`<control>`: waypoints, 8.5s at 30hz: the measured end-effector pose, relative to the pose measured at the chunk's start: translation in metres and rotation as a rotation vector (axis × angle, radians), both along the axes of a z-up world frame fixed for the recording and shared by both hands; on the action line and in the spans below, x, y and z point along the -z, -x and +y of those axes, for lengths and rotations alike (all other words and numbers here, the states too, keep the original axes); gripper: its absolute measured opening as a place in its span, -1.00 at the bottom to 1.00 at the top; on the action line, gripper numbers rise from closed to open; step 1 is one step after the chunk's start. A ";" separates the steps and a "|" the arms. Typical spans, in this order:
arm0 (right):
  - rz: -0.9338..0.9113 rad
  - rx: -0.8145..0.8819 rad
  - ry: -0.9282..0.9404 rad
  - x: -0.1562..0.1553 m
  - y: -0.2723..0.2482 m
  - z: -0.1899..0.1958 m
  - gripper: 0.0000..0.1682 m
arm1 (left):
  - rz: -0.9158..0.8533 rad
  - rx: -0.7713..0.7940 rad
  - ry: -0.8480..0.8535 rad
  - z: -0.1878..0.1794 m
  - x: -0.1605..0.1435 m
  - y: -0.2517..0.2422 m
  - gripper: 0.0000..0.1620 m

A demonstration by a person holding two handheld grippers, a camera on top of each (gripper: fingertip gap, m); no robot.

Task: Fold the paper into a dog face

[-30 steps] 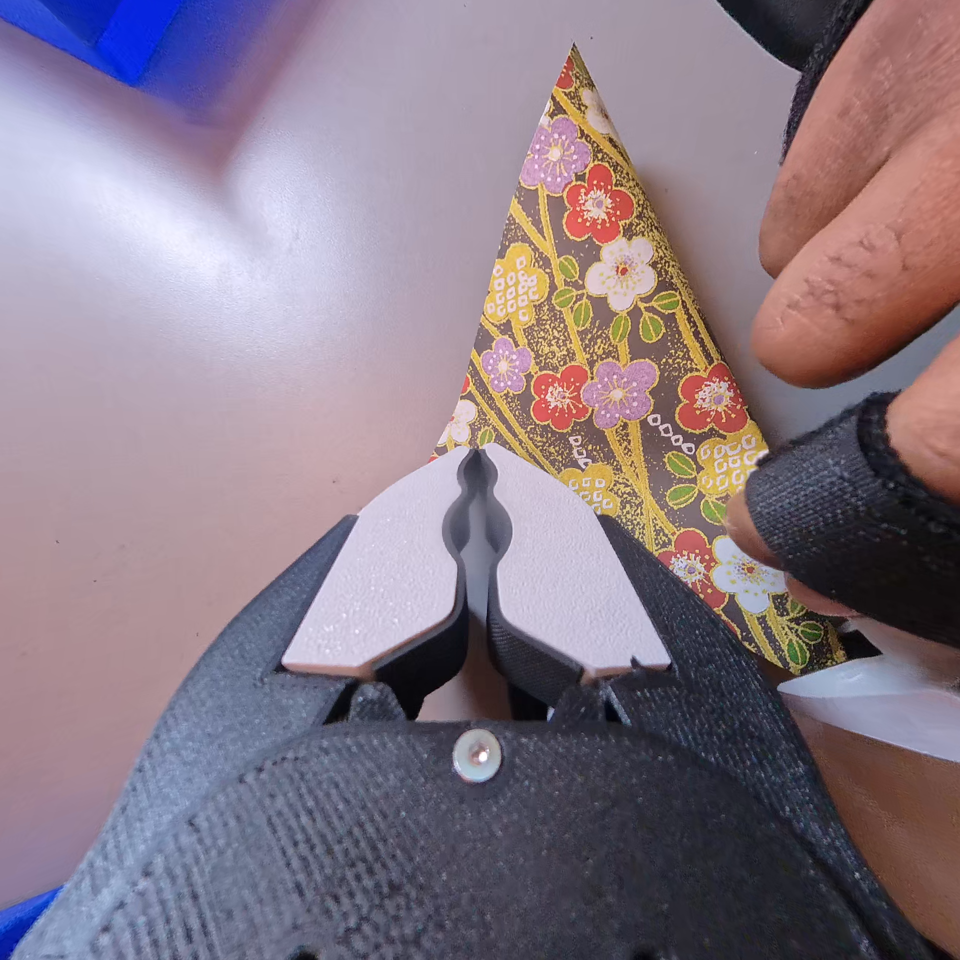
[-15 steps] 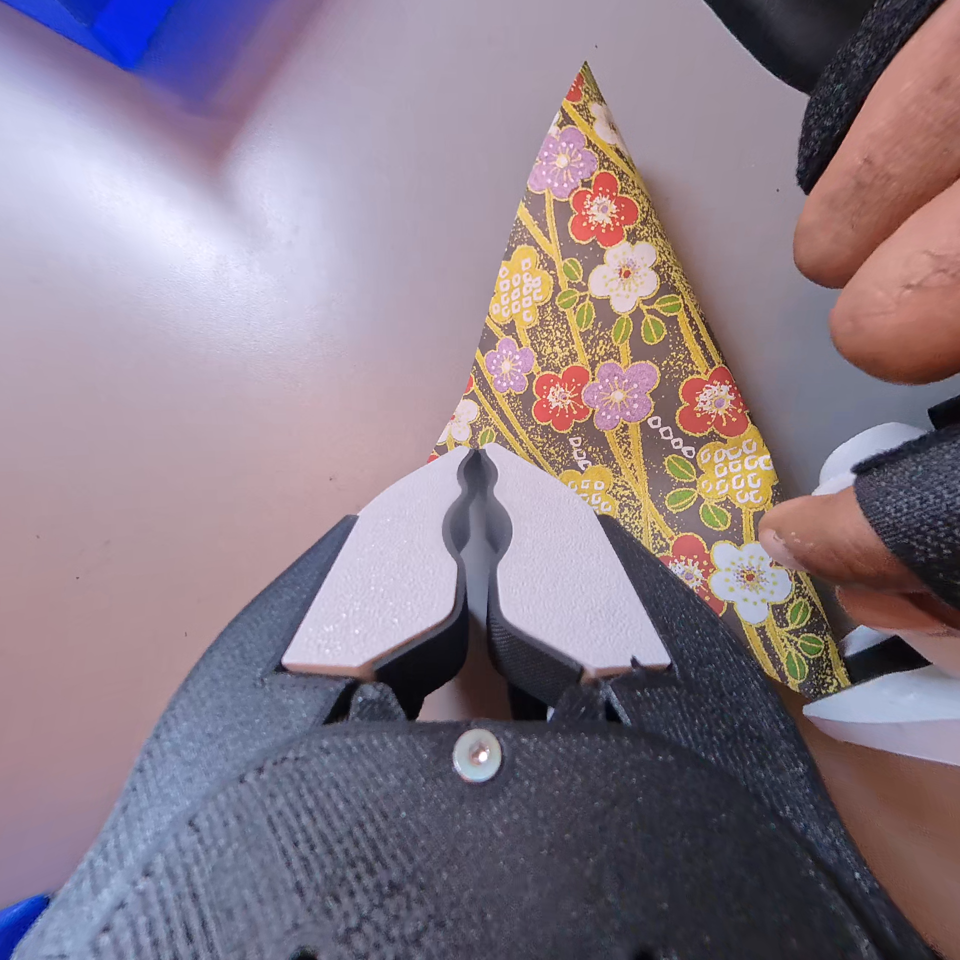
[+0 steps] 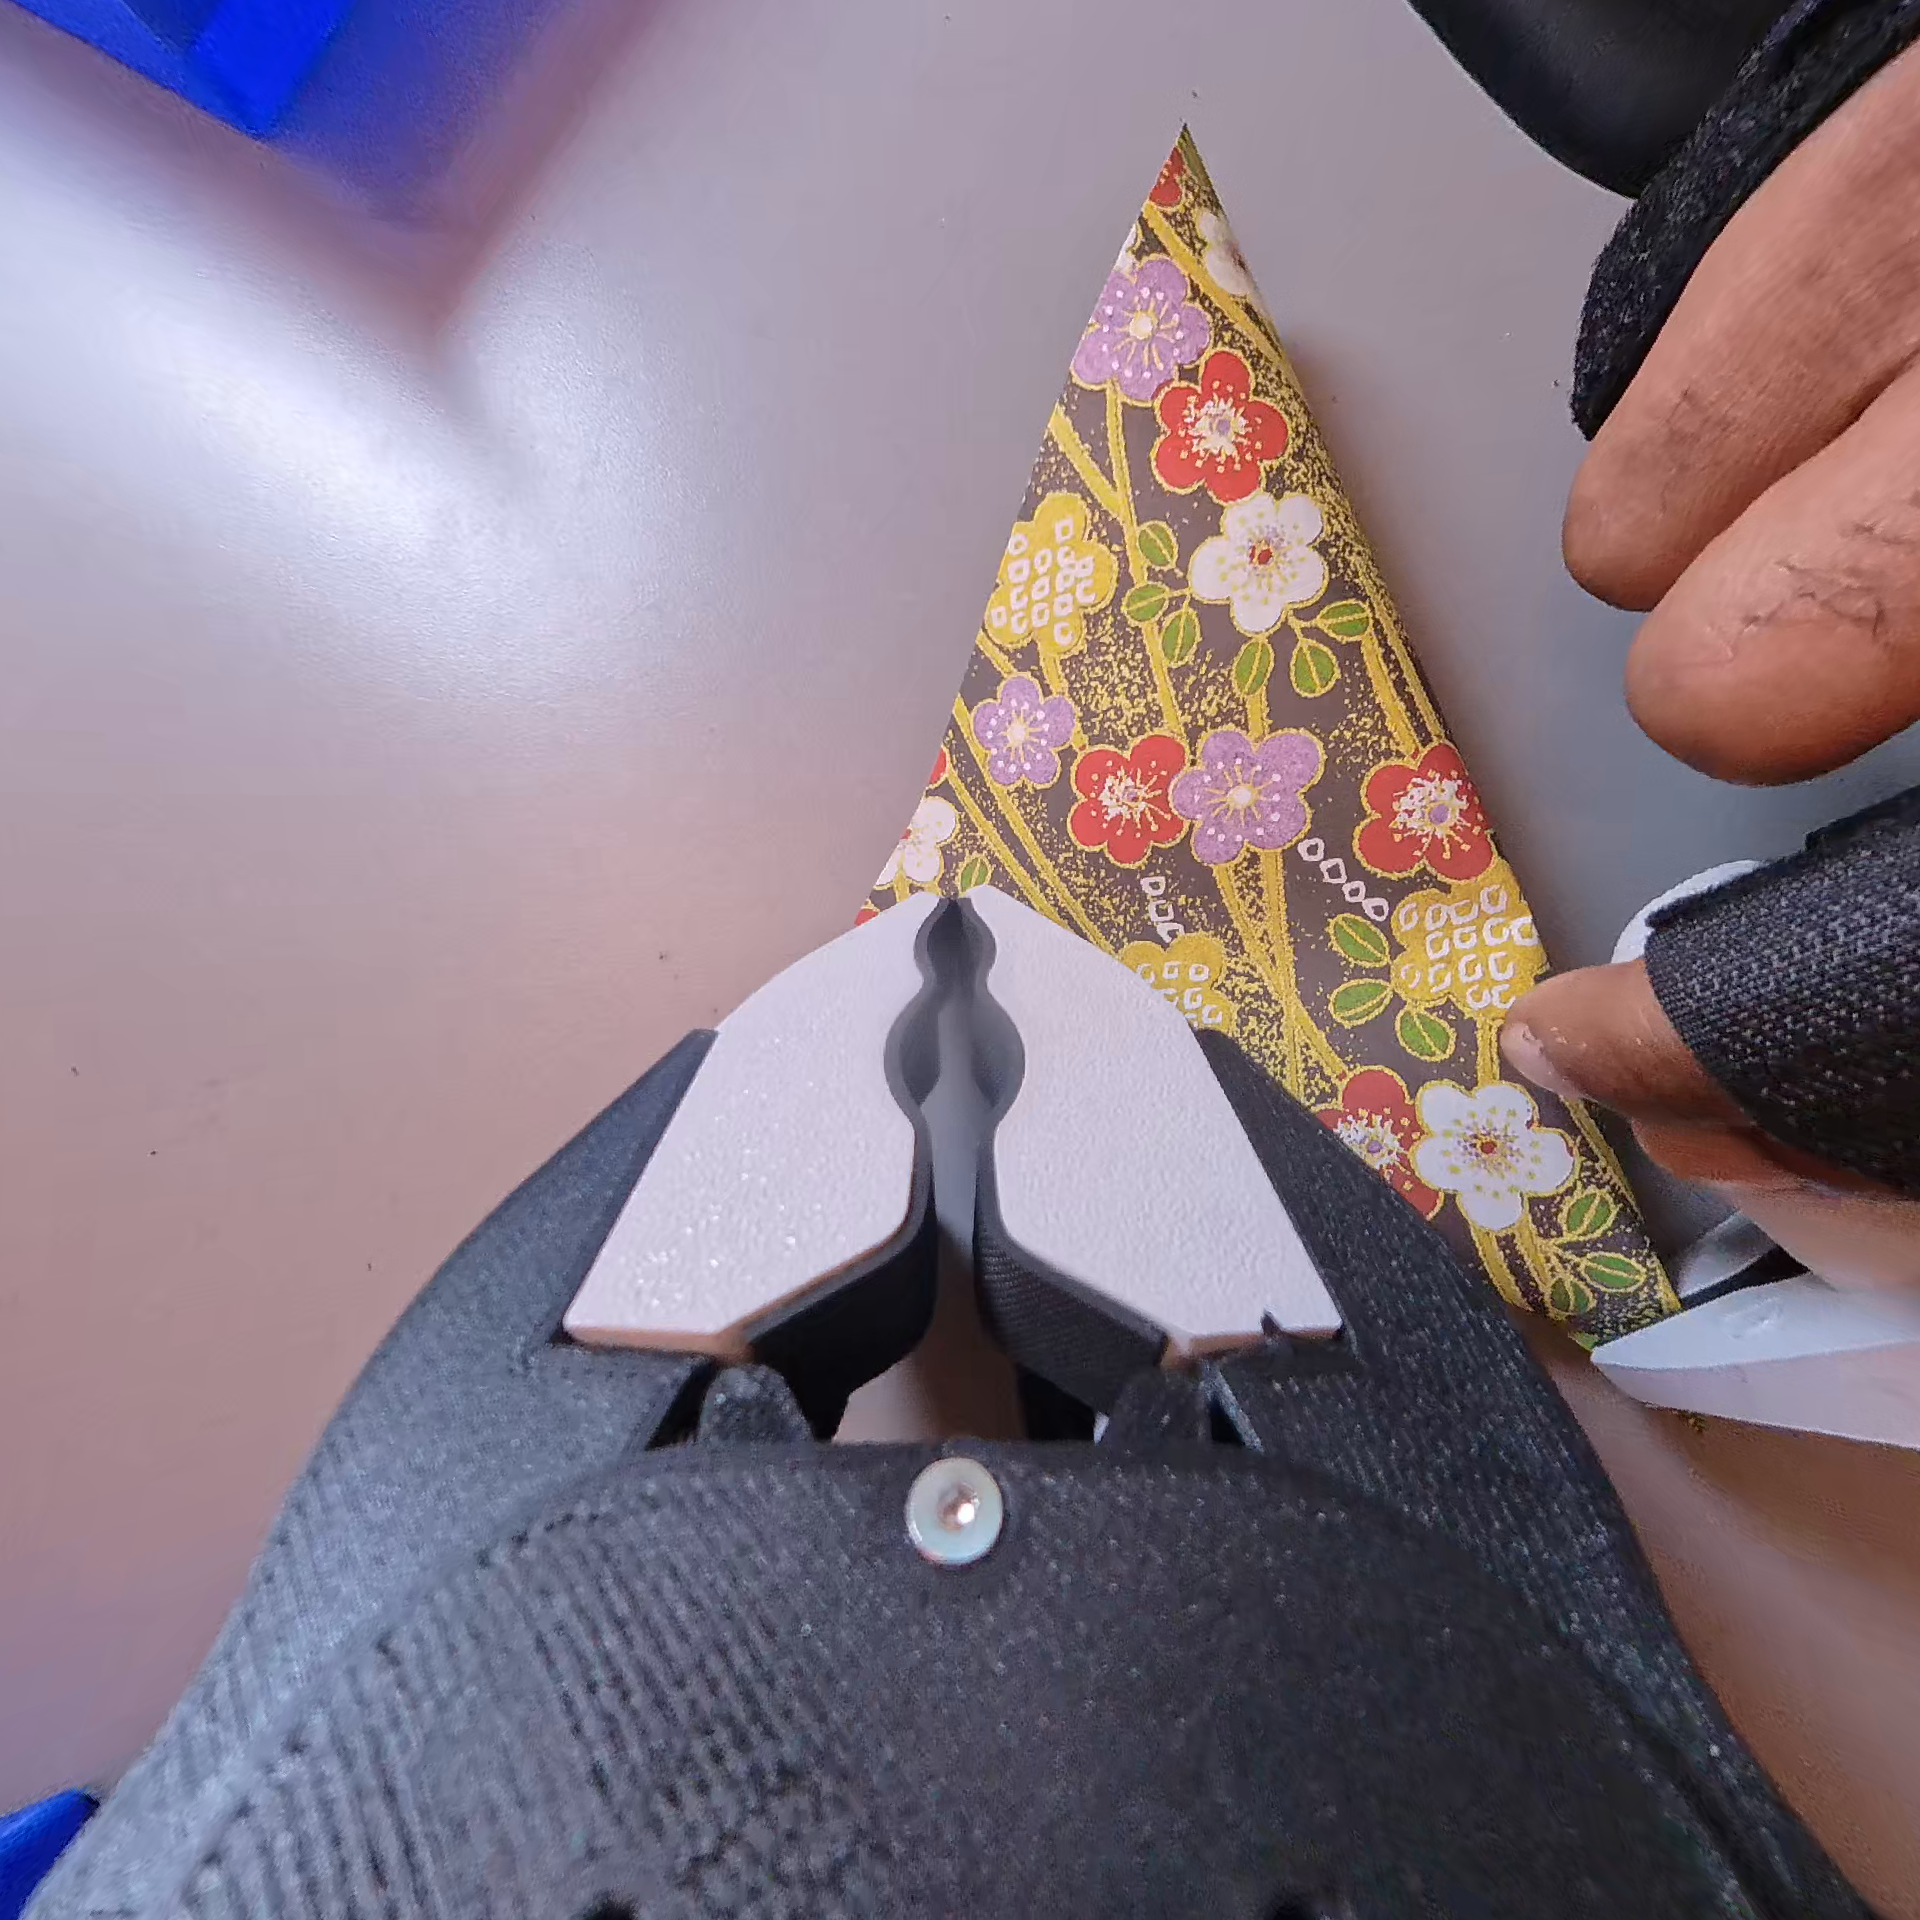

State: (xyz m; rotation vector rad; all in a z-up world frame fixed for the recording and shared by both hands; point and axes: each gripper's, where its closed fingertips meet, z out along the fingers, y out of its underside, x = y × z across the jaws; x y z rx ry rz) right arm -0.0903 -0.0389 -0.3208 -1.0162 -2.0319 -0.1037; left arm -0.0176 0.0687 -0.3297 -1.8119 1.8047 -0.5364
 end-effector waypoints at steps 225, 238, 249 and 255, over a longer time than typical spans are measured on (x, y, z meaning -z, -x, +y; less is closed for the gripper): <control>-0.039 0.188 -0.418 -0.007 -0.173 0.120 -0.78 | -0.024 0.063 -0.006 -0.002 0.000 0.000 -1.00; -0.004 0.229 -0.385 -0.008 -0.185 0.124 -1.00 | -0.025 0.060 -0.001 -0.002 0.000 0.001 -0.99; 0.030 0.311 -0.311 -0.006 -0.193 0.120 -1.00 | -0.025 0.056 0.005 -0.002 0.000 0.000 -1.00; 0.051 0.327 -0.307 -0.008 -0.197 0.118 -1.00 | -0.027 0.054 0.010 -0.002 0.000 0.000 -1.00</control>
